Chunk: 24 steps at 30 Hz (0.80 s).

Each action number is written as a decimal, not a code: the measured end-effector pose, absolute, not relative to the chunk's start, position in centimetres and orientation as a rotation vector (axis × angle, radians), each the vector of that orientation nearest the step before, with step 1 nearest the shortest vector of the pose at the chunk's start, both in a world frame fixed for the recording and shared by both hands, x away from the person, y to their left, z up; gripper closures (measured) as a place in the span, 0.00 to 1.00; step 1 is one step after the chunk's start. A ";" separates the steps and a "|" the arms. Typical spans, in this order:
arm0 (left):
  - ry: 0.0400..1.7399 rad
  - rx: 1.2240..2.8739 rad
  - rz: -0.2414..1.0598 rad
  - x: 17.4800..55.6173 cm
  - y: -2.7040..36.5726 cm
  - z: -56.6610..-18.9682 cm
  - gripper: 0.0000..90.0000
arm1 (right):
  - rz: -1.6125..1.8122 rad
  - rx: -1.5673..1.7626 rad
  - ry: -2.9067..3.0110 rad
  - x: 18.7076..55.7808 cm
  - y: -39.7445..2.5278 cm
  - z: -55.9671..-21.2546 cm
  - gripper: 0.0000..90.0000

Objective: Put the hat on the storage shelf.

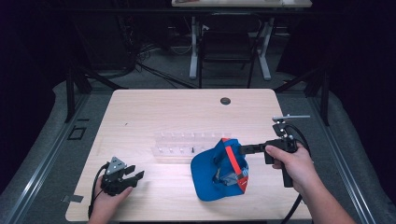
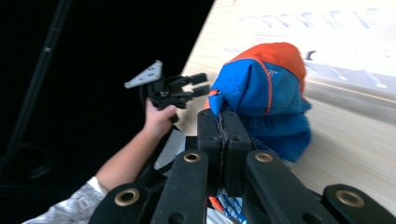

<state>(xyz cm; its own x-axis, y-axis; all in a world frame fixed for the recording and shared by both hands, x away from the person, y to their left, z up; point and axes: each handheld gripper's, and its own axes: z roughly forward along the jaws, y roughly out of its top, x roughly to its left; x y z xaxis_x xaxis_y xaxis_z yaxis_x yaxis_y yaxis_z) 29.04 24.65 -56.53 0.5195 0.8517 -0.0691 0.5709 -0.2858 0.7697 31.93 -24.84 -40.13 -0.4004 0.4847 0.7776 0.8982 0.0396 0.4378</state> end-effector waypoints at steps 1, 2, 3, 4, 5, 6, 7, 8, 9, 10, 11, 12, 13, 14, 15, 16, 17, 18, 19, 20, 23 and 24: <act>1.160 1.989 0.459 29.1 24.7 -56.5 0.58 | -1.332 -1.377 -1.890 32.0 -24.7 -40.1 0.99; 1.160 1.995 0.454 29.1 24.7 -56.5 0.58 | -1.349 -1.351 -1.862 32.0 -24.5 -40.0 0.99; 1.161 1.990 0.460 29.1 24.7 -56.6 0.58 | -1.349 -1.351 -1.862 32.0 -24.5 -40.0 0.99; 1.161 1.990 0.458 29.1 24.6 -56.6 0.58 | -1.364 -1.323 -1.846 32.1 -24.3 -39.9 0.99; 1.161 1.991 0.458 29.1 24.6 -56.6 0.58 | -1.364 -1.323 -1.846 32.1 -24.3 -39.9 0.99; 1.157 1.992 0.459 29.1 24.6 -56.6 0.58 | -1.373 -1.316 -1.835 32.1 -24.1 -39.8 0.99; 1.156 1.992 0.460 29.1 24.6 -56.6 0.58 | -1.379 -1.306 -1.832 32.1 -23.9 -39.6 0.99; 1.156 1.992 0.459 29.1 24.6 -56.6 0.58 | -1.379 -1.300 -1.836 32.2 -23.9 -39.5 0.99; 1.157 1.993 0.459 29.1 24.6 -56.6 0.58 | -1.384 -1.298 -1.834 32.2 -23.7 -39.4 0.99; 1.156 1.993 0.460 29.0 24.6 -56.6 0.58 | -1.387 -1.293 -1.835 32.2 -23.6 -39.3 0.99; 1.156 1.992 0.460 29.0 24.6 -56.6 0.58 | -1.393 -1.291 -1.831 32.3 -23.5 -39.2 0.99; 1.156 1.992 0.460 29.0 24.6 -56.6 0.58 | -1.398 -1.282 -1.830 32.3 -23.3 -39.0 0.99; 1.155 1.991 0.460 29.0 24.6 -56.5 0.58 | -1.400 -1.277 -1.835 32.3 -23.2 -38.9 0.99; 1.155 1.991 0.460 29.0 24.6 -56.5 0.58 | -1.402 -1.276 -1.840 32.4 -23.1 -38.7 0.99; 1.156 1.989 0.461 29.0 24.6 -56.6 0.58 | -1.401 -1.270 -1.846 32.4 -22.9 -38.5 0.99; 1.156 1.989 0.461 29.0 24.6 -56.6 0.58 | -1.404 -1.267 -1.850 32.4 -22.8 -38.4 0.99; 1.156 1.990 0.461 29.0 24.6 -56.6 0.58 | -1.406 -1.264 -1.857 32.4 -22.7 -38.1 0.99; 1.155 1.990 0.460 29.0 24.6 -56.6 0.58 | -1.419 -1.252 -1.871 32.4 -22.5 -37.5 0.99; 1.156 1.989 0.461 29.0 24.6 -56.6 0.58 | -1.419 -1.252 -1.871 32.4 -22.5 -37.5 0.99; 1.155 1.991 0.460 29.0 24.6 -56.6 0.58 | -1.424 -1.247 -1.878 32.5 -22.4 -37.2 0.99; 1.156 1.989 0.459 29.0 24.6 -56.6 0.58 | -1.443 -1.240 -1.894 32.5 -22.2 -36.3 0.99; 1.156 1.990 0.460 29.0 24.6 -56.6 0.58 | -1.446 -1.239 -1.898 32.5 -22.2 -36.1 0.99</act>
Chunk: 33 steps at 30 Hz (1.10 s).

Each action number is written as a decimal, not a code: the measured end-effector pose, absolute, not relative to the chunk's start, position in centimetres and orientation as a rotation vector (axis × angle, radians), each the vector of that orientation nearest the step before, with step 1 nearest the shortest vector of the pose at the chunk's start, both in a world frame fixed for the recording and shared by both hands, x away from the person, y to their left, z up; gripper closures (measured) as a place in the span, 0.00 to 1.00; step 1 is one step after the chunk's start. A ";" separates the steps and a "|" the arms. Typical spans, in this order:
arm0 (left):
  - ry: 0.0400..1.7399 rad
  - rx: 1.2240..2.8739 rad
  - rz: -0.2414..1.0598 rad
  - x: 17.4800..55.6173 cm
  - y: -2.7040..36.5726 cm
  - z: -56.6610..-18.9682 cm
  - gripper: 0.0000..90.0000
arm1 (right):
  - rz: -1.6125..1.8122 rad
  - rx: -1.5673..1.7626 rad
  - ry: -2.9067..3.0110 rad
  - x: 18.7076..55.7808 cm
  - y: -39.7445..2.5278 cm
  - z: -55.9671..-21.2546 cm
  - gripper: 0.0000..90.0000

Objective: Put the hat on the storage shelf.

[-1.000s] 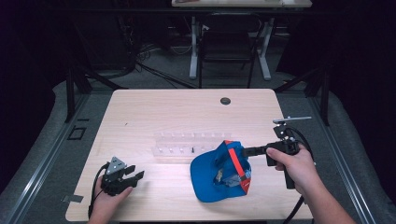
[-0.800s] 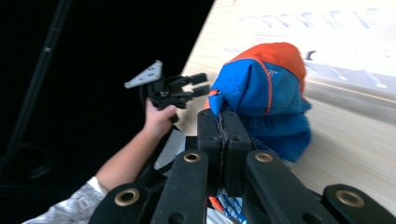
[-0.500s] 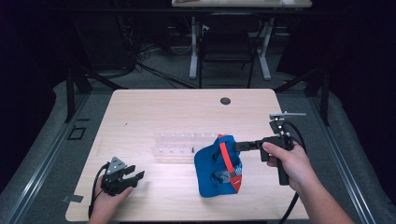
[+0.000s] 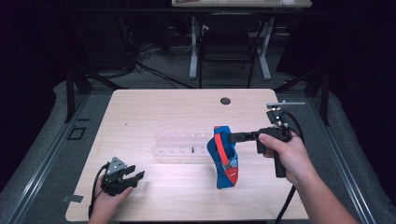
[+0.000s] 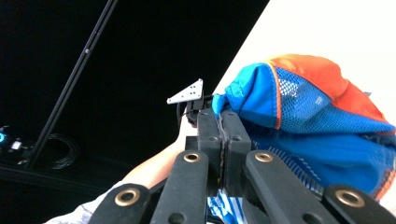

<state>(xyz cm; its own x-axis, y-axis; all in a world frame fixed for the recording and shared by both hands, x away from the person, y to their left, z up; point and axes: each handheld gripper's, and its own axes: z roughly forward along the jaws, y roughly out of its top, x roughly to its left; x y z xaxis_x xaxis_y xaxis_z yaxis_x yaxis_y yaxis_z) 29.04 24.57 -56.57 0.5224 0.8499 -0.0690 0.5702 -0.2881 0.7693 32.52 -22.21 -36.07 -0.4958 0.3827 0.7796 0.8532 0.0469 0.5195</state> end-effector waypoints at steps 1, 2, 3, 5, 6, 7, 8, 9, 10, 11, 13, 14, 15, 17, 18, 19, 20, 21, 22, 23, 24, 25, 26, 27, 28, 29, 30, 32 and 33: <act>1.155 1.991 0.459 29.0 24.6 -56.6 0.58 | -1.449 -1.241 -1.909 32.5 -22.2 -35.7 0.99; 1.155 1.992 0.459 29.0 24.6 -56.6 0.58 | -1.454 -1.240 -1.918 32.5 -22.1 -35.4 0.99; 1.154 1.994 0.459 29.0 24.6 -56.6 0.58 | -1.458 -1.237 -1.924 32.6 -22.1 -35.2 0.99; 1.152 1.995 0.460 29.0 24.5 -56.6 0.58 | -1.469 -1.237 -1.924 32.6 -22.1 -34.7 0.99; 1.156 1.994 0.460 29.0 24.5 -56.6 0.58 | -1.475 -1.235 -1.928 32.6 -22.1 -34.5 0.99; 1.156 1.995 0.458 29.0 24.5 -56.6 0.58 | -1.480 -1.236 -1.930 32.7 -22.2 -34.2 0.99; 1.154 2.003 0.453 29.0 24.5 -56.5 0.58 | -1.488 -1.235 -1.927 32.7 -22.2 -34.0 0.99; 1.153 2.004 0.453 29.0 24.5 -56.5 0.58 | -1.497 -1.232 -1.930 32.8 -22.2 -33.7 0.99; 1.151 1.997 0.455 29.0 24.5 -56.6 0.58 | -1.501 -1.236 -1.924 32.8 -22.1 -33.5 0.99; 1.153 2.001 0.454 29.0 24.5 -56.6 0.58 | -1.510 -1.230 -1.922 33.0 -22.1 -33.3 0.99; 1.152 1.999 0.454 29.1 24.5 -56.6 0.58 | -1.524 -1.224 -1.917 33.1 -21.9 -32.9 0.99; 1.151 1.999 0.452 29.1 24.5 -56.6 0.58 | -1.529 -1.216 -1.917 33.2 -21.9 -32.7 0.99; 1.151 1.999 0.452 29.1 24.5 -56.6 0.58 | -1.534 -1.214 -1.911 33.3 -21.7 -32.6 0.99; 1.149 1.998 0.453 29.1 24.5 -56.6 0.58 | -1.541 -1.206 -1.910 33.6 -21.4 -32.3 0.99; 1.150 2.000 0.451 29.1 24.5 -56.5 0.58 | -1.544 -1.196 -1.909 33.8 -21.1 -32.1 0.99; 1.152 2.003 0.451 29.1 24.5 -56.5 0.58 | -1.544 -1.196 -1.909 33.8 -21.1 -32.1 0.99; 1.154 2.000 0.450 29.0 24.5 -56.5 0.58 | -1.548 -1.198 -1.909 33.9 -20.9 -32.0 0.99; 1.153 2.000 0.450 29.0 24.5 -56.5 0.58 | -1.546 -1.197 -1.909 34.0 -20.7 -31.9 0.99; 1.152 2.000 0.450 29.0 24.5 -56.5 0.58 | -1.545 -1.191 -1.914 34.1 -20.5 -31.8 0.99; 1.150 1.994 0.451 29.0 24.5 -56.5 0.58 | -1.547 -1.190 -1.915 34.2 -20.3 -31.7 0.99; 1.151 1.991 0.453 29.0 24.5 -56.5 0.58 | -1.548 -1.187 -1.914 34.3 -20.2 -31.6 0.99; 1.146 1.987 0.455 29.0 24.4 -56.5 0.58 | -1.551 -1.180 -1.910 34.4 -20.0 -31.5 0.99; 1.146 1.989 0.455 29.0 24.4 -56.5 0.58 | -1.555 -1.179 -1.909 34.5 -19.7 -31.3 0.99; 1.145 1.988 0.454 29.0 24.4 -56.5 0.58 | -1.555 -1.179 -1.909 34.5 -19.7 -31.3 0.99; 1.143 1.990 0.454 29.0 24.3 -56.4 0.58 | -1.556 -1.177 -1.907 34.6 -19.6 -31.3 0.99; 1.139 1.991 0.454 29.0 24.3 -56.4 0.58 | -1.558 -1.173 -1.906 34.8 -19.4 -31.2 0.99; 1.139 1.991 0.451 29.0 24.3 -56.4 0.58 | -1.558 -1.171 -1.907 34.9 -19.3 -31.1 0.99; 1.138 1.984 0.457 28.9 24.2 -56.4 0.58 | -1.562 -1.165 -1.904 35.2 -18.9 -30.9 0.99; 1.136 1.986 0.458 29.0 24.2 -56.4 0.58 | -1.565 -1.164 -1.901 35.3 -18.7 -30.9 0.99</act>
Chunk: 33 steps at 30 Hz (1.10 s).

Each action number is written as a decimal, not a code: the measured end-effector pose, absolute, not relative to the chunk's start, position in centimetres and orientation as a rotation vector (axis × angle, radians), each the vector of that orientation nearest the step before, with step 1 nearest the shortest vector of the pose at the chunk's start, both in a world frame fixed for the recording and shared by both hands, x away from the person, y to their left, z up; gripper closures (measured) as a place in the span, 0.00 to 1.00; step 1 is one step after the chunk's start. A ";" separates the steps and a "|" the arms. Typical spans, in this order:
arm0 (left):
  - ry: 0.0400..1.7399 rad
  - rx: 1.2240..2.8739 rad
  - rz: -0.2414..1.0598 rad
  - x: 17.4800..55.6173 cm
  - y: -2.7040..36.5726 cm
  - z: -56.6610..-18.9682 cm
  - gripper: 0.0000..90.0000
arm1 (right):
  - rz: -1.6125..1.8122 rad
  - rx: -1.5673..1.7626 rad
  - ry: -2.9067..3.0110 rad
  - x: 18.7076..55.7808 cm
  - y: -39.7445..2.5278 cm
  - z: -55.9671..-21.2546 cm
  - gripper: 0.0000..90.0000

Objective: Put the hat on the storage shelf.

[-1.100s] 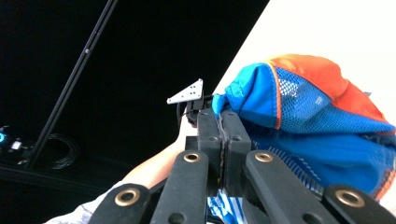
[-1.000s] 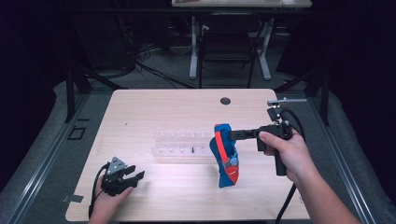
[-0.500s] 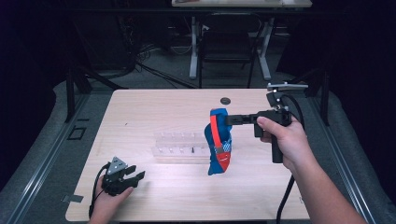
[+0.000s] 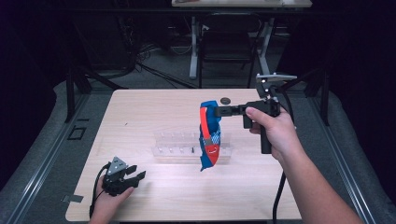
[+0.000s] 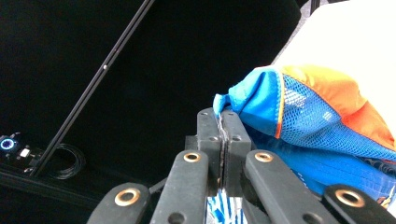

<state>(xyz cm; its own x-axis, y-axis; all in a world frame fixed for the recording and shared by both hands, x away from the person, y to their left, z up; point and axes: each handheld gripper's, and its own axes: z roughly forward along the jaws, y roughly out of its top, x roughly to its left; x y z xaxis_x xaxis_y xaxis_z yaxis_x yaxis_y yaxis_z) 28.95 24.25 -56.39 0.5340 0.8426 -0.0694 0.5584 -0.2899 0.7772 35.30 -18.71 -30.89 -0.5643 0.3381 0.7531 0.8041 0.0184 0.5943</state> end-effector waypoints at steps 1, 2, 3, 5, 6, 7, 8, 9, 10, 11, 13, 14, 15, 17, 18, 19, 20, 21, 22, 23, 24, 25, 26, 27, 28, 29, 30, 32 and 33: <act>1.136 1.985 0.461 29.0 24.3 -56.4 0.58 | -1.569 -1.163 -1.897 35.4 -18.5 -30.9 0.99; 1.137 1.991 0.455 29.0 24.3 -56.3 0.58 | -1.569 -1.156 -1.895 35.6 -18.4 -30.9 0.99; 1.138 1.988 0.456 28.9 24.3 -56.3 0.58 | -1.569 -1.158 -1.895 35.7 -18.2 -30.9 0.99; 1.137 1.982 0.457 28.9 24.3 -56.3 0.57 | -1.566 -1.154 -1.900 35.9 -17.8 -30.9 0.99; 1.136 1.978 0.460 28.9 24.3 -56.3 0.57 | -1.565 -1.150 -1.901 36.0 -17.6 -30.9 0.99; 1.136 1.977 0.458 28.9 24.3 -56.2 0.57 | -1.566 -1.152 -1.898 36.2 -17.4 -30.9 0.99; 1.135 1.975 0.458 28.9 24.3 -56.2 0.56 | -1.565 -1.148 -1.901 36.3 -17.2 -30.9 0.99; 1.135 1.967 0.464 28.9 24.2 -56.2 0.56 | -1.569 -1.148 -1.896 36.5 -17.1 -30.9 0.99; 1.133 1.971 0.465 28.9 24.2 -56.2 0.56 | -1.569 -1.150 -1.895 36.6 -16.9 -30.9 0.99; 1.133 1.971 0.467 28.9 24.2 -56.2 0.55 | -1.568 -1.146 -1.894 36.8 -16.8 -30.9 0.99; 1.133 1.970 0.469 28.9 24.1 -56.2 0.55 | -1.569 -1.146 -1.894 37.1 -16.5 -30.9 0.99; 1.132 1.972 0.465 28.9 24.1 -56.2 0.54 | -1.572 -1.146 -1.894 37.3 -16.3 -30.9 0.99; 1.133 1.971 0.465 28.9 24.1 -56.2 0.54 | -1.569 -1.145 -1.895 37.4 -16.1 -30.9 0.99; 1.135 1.970 0.469 28.9 24.1 -56.2 0.53 | -1.570 -1.150 -1.892 37.7 -15.8 -30.9 0.99; 1.138 1.966 0.468 28.9 24.1 -56.2 0.52 | -1.563 -1.151 -1.896 37.8 -15.7 -30.9 0.99; 1.139 1.966 0.470 28.9 24.1 -56.2 0.52 | -1.564 -1.151 -1.897 38.0 -15.6 -30.9 0.99; 1.137 1.965 0.471 28.9 24.1 -56.2 0.51 | -1.564 -1.150 -1.898 38.1 -15.4 -31.0 0.99; 1.135 1.965 0.469 28.9 24.1 -56.1 0.51 | -1.566 -1.148 -1.890 38.4 -15.2 -31.1 0.99; 1.132 1.969 0.469 28.9 24.1 -56.1 0.51 | -1.566 -1.148 -1.890 38.4 -15.2 -31.1 0.99; 1.130 1.967 0.468 28.9 24.1 -56.1 0.51 | -1.565 -1.148 -1.890 38.5 -15.1 -31.1 0.99; 1.130 1.961 0.472 28.9 24.0 -56.1 0.51 | -1.566 -1.151 -1.889 38.6 -15.0 -31.2 0.99; 1.127 1.965 0.472 28.9 24.0 -56.1 0.52 | -1.564 -1.153 -1.887 38.9 -14.9 -31.3 0.99; 1.123 1.964 0.472 28.9 24.0 -56.1 0.52 | -1.564 -1.153 -1.887 38.9 -14.9 -31.3 0.99; 1.120 1.965 0.471 28.9 23.9 -56.1 0.52 | -1.564 -1.154 -1.887 39.1 -14.8 -31.4 0.99; 1.119 1.966 0.471 28.9 23.9 -56.1 0.52 | -1.565 -1.157 -1.882 39.2 -14.7 -31.5 0.99; 1.118 1.964 0.472 28.8 23.9 -56.1 0.52 | -1.559 -1.162 -1.885 39.4 -14.7 -31.6 0.99; 1.117 1.961 0.473 28.8 23.8 -56.0 0.52 | -1.559 -1.162 -1.885 39.4 -14.7 -31.6 0.99; 1.109 1.962 0.472 28.7 23.7 -55.9 0.53 | -1.551 -1.173 -1.894 39.8 -14.7 -31.8 0.99; 1.109 1.962 0.472 28.7 23.7 -55.9 0.53 | -1.551 -1.173 -1.894 39.8 -14.7 -31.8 0.99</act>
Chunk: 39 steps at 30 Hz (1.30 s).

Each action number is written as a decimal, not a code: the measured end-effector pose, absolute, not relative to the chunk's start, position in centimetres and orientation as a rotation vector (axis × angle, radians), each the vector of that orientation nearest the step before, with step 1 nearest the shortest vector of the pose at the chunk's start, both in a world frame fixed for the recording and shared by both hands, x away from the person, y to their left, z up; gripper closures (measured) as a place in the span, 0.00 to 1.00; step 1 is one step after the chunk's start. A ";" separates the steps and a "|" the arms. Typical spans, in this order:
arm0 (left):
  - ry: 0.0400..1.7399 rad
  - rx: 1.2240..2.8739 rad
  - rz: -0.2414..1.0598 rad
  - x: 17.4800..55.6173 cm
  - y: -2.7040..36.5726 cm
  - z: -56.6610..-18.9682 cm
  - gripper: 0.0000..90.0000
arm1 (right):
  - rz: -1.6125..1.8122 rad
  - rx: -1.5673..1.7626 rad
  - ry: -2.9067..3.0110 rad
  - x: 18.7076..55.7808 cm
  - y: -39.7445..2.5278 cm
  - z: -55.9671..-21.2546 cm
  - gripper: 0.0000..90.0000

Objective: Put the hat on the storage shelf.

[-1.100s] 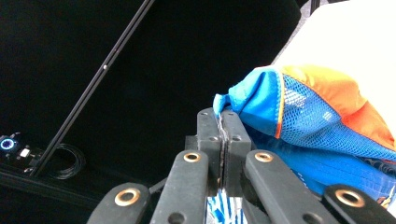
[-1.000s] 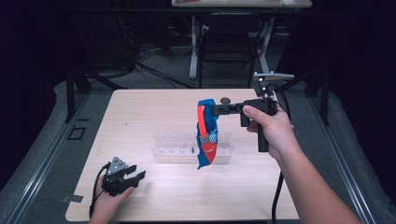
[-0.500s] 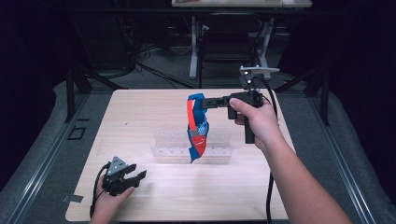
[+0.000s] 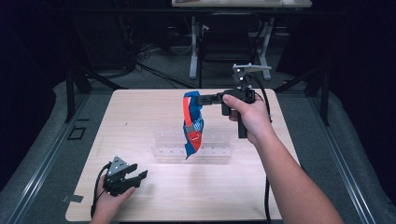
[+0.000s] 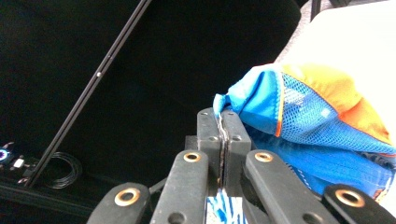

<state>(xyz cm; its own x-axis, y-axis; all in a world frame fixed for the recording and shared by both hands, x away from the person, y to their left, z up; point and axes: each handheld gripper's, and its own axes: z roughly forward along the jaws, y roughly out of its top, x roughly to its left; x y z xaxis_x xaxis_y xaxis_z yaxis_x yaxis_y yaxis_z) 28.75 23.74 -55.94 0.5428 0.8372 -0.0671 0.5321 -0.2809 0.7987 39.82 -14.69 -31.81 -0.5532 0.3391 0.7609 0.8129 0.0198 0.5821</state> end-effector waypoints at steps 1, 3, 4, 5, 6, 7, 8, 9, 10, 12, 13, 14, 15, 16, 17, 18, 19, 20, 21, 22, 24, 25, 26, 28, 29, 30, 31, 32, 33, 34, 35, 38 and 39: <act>1.111 1.968 0.468 28.7 23.7 -55.9 0.53 | -1.551 -1.180 -1.892 39.9 -14.7 -31.9 0.99; 1.105 1.964 0.469 28.7 23.6 -55.9 0.53 | -1.548 -1.190 -1.895 40.2 -14.8 -32.0 0.99; 1.104 1.962 0.469 28.7 23.5 -55.8 0.53 | -1.548 -1.192 -1.901 40.3 -14.9 -32.0 0.99; 1.101 1.959 0.469 28.7 23.4 -55.8 0.53 | -1.549 -1.199 -1.900 40.4 -14.9 -32.1 0.99; 1.096 1.973 0.467 28.6 23.3 -55.7 0.53 | -1.546 -1.206 -1.898 40.5 -15.0 -32.1 0.99; 1.090 1.960 0.470 28.6 23.2 -55.7 0.53 | -1.548 -1.208 -1.901 40.6 -15.0 -32.2 0.99; 1.086 1.962 0.464 28.6 23.0 -55.6 0.53 | -1.547 -1.211 -1.899 40.7 -15.1 -32.2 0.99; 1.079 1.960 0.464 28.6 22.9 -55.5 0.53 | -1.551 -1.215 -1.901 40.9 -15.1 -32.3 0.99; 1.067 1.964 0.466 28.6 22.6 -55.4 0.53 | -1.549 -1.220 -1.899 41.0 -15.1 -32.3 0.99; 1.049 1.960 0.465 28.5 22.2 -55.1 0.53 | -1.553 -1.227 -1.894 41.2 -15.1 -32.5 0.99; 1.045 1.953 0.463 28.5 22.0 -55.0 0.53 | -1.553 -1.227 -1.894 41.2 -15.1 -32.5 0.99; 1.032 1.958 0.458 28.6 21.7 -54.8 0.53 | -1.543 -1.229 -1.899 41.3 -15.1 -32.5 0.99; 1.024 1.949 0.461 28.6 21.3 -54.6 0.53 | -1.552 -1.234 -1.891 41.4 -15.1 -32.6 0.99; 1.013 1.950 0.464 28.6 21.0 -54.4 0.53 | -1.548 -1.235 -1.886 41.5 -15.0 -32.7 0.99; 1.003 1.955 0.466 28.5 20.7 -54.1 0.53 | -1.551 -1.231 -1.885 41.5 -15.0 -32.7 0.99; 0.990 1.954 0.463 28.6 20.4 -53.9 0.54 | -1.545 -1.229 -1.886 41.5 -14.8 -32.8 0.99; 0.979 1.954 0.462 28.6 20.2 -53.8 0.54 | -1.545 -1.229 -1.886 41.5 -14.8 -32.8 0.99; 0.968 1.953 0.466 28.6 19.7 -53.5 0.54 | -1.547 -1.224 -1.888 41.5 -14.7 -32.8 0.99; 0.956 1.953 0.463 28.6 19.3 -53.4 0.54 | -1.547 -1.224 -1.888 41.5 -14.6 -32.8 0.99; 0.943 1.959 0.462 28.7 18.9 -53.2 0.54 | -1.551 -1.225 -1.890 41.5 -14.5 -32.9 0.99; 0.921 1.961 0.461 28.8 18.0 -52.9 0.55 | -1.547 -1.226 -1.884 41.5 -14.4 -32.9 0.99; 0.911 1.959 0.457 28.9 17.5 -52.8 0.55 | -1.546 -1.227 -1.881 41.4 -14.4 -33.0 0.99; 0.900 1.962 0.457 29.0 17.1 -52.6 0.56 | -1.553 -1.225 -1.878 41.4 -14.3 -33.1 0.99; 0.872 1.958 0.472 29.1 16.3 -52.1 0.57 | -1.548 -1.224 -1.877 41.4 -14.3 -33.2 0.99; 0.864 1.954 0.473 29.2 15.9 -51.8 0.57 | -1.549 -1.226 -1.876 41.4 -14.3 -33.2 0.99; 0.853 1.946 0.478 29.3 15.5 -51.6 0.58 | -1.550 -1.226 -1.874 41.4 -14.4 -33.2 0.99; 0.844 1.948 0.478 29.4 15.1 -51.3 0.59 | -1.546 -1.229 -1.876 41.4 -14.4 -33.2 0.99; 0.834 1.944 0.481 29.5 14.6 -51.1 0.59 | -1.546 -1.232 -1.877 41.4 -14.4 -33.1 0.99; 0.830 1.944 0.481 29.5 14.3 -51.0 0.60 | -1.546 -1.234 -1.877 41.4 -14.4 -33.1 0.99; 0.823 1.942 0.485 29.6 14.0 -50.8 0.60 | -1.547 -1.235 -1.877 41.4 -14.4 -33.1 0.99; 0.816 1.941 0.482 29.7 13.7 -50.7 0.61 | -1.551 -1.232 -1.878 41.4 -14.5 -33.1 0.99; 0.791 1.947 0.491 29.8 12.7 -50.3 0.62 | -1.558 -1.234 -1.873 41.4 -14.5 -33.2 0.99; 0.782 1.947 0.493 29.9 12.4 -50.2 0.62 | -1.561 -1.234 -1.870 41.4 -14.5 -33.2 0.99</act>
<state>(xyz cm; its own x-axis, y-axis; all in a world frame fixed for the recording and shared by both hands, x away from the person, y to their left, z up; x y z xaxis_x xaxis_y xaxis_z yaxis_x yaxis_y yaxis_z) 29.87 12.42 -50.19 0.7145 0.6994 0.0182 0.3175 -0.3474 0.8823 41.41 -14.51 -33.23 -0.5256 0.3647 0.7686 0.8215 -0.0175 0.5700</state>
